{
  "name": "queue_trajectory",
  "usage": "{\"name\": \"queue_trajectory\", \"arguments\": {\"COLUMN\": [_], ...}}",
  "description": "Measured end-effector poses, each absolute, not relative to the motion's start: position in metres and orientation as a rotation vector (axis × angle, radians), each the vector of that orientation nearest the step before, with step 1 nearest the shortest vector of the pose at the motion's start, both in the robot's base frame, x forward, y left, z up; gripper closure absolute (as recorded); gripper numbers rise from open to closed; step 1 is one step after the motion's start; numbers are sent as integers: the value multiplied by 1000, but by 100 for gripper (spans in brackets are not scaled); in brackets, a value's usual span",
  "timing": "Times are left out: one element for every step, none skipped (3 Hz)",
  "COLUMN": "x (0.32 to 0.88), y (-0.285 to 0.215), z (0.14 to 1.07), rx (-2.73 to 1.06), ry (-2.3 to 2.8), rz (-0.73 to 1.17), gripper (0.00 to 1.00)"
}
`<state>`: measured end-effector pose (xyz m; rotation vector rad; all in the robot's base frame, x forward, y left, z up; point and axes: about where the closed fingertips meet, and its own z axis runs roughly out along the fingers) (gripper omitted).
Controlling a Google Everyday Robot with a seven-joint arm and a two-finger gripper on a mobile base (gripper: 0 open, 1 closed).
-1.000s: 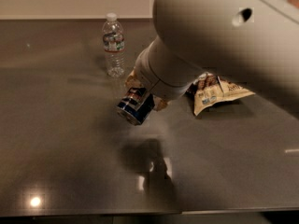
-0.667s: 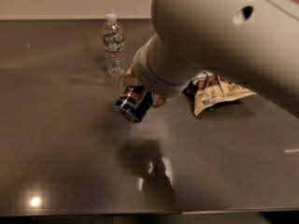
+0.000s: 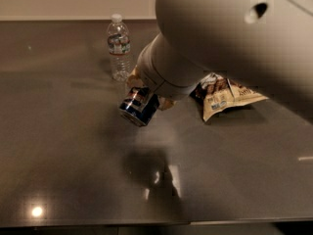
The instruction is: Place pepsi can upright
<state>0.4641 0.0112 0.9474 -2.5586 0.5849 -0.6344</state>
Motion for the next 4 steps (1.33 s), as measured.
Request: {"name": "queue_trajectory", "arguments": {"x": [467,474,483,483], "y": [12,11,14,20], "z": [954,961,966,966], "rx": [-2565,-2559,-2510,-2439], "ry": [465,285,138,19], "rz": [-715,-815,-856,-891], "gripper": [100,100,100,100]}}
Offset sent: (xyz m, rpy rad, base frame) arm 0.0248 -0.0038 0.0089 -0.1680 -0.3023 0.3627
